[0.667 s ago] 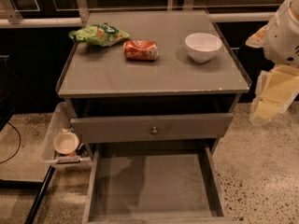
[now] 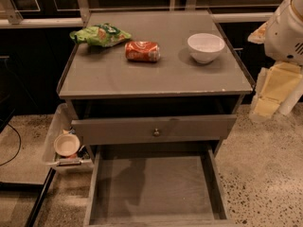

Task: Place coke can into middle drawer

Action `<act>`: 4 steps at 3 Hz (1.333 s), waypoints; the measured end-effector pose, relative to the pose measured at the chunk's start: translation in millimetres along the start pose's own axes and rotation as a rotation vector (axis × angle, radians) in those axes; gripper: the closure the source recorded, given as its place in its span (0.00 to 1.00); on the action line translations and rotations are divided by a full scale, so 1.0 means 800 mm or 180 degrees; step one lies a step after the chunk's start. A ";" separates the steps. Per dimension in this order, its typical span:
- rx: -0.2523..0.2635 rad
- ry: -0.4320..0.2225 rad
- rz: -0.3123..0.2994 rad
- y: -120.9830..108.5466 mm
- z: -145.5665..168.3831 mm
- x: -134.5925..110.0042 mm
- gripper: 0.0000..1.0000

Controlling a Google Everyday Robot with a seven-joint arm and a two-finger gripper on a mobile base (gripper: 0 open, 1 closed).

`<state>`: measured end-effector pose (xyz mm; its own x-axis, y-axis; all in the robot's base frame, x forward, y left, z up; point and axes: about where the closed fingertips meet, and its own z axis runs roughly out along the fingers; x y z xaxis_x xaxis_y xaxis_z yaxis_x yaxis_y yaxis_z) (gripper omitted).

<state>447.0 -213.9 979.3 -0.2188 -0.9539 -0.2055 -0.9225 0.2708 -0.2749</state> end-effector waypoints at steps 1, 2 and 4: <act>0.0137 -0.0054 -0.0105 -0.020 0.008 -0.015 0.00; 0.0344 -0.0339 -0.0274 -0.061 0.027 -0.039 0.00; 0.0307 -0.0932 -0.0405 -0.157 0.093 -0.080 0.00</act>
Offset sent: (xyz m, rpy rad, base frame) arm 0.1067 0.0342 -0.0041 0.1225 -0.2509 0.1712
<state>600.2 -177.1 956.8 0.0097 -0.9070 -0.4211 -0.8992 0.1763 -0.4004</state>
